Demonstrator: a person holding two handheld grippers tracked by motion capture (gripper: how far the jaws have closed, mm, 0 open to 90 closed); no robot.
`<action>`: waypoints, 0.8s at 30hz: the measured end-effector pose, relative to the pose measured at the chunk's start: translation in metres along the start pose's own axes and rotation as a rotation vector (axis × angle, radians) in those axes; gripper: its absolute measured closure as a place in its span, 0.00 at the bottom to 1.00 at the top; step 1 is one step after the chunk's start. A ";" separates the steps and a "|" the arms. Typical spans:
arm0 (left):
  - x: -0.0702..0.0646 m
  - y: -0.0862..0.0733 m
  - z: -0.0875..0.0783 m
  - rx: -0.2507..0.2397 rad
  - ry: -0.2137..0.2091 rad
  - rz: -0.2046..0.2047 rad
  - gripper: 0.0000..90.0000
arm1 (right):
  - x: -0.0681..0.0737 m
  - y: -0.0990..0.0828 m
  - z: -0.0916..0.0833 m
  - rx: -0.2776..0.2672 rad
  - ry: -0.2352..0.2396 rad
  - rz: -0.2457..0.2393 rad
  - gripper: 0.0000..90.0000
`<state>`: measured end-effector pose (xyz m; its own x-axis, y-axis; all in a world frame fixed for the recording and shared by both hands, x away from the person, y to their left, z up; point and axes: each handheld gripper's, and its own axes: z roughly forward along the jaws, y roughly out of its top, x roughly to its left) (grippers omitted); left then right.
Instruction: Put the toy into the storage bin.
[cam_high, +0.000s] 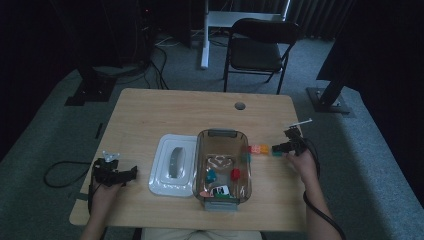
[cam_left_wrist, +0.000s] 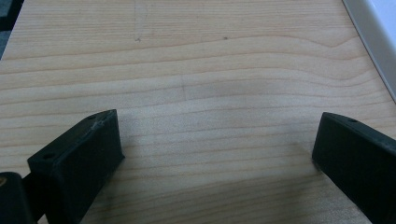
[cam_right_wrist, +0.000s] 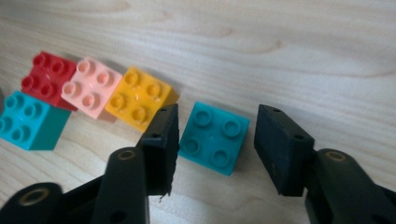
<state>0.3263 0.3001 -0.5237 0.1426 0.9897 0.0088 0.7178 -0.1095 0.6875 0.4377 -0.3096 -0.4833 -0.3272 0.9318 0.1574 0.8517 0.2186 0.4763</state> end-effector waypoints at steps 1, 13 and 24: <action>0.000 0.000 0.000 0.000 0.000 0.000 0.02 | 0.001 -0.001 0.002 0.006 -0.001 -0.004 0.54; 0.000 0.000 0.000 0.000 0.000 0.000 0.02 | 0.005 -0.007 0.008 0.016 -0.052 -0.034 0.65; 0.000 0.000 0.000 0.000 0.000 0.000 0.02 | 0.016 -0.011 -0.022 -0.012 0.014 -0.116 0.65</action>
<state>0.3263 0.3002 -0.5237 0.1426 0.9897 0.0089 0.7179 -0.1096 0.6875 0.4143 -0.3033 -0.4673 -0.4289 0.8963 0.1130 0.8029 0.3209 0.5024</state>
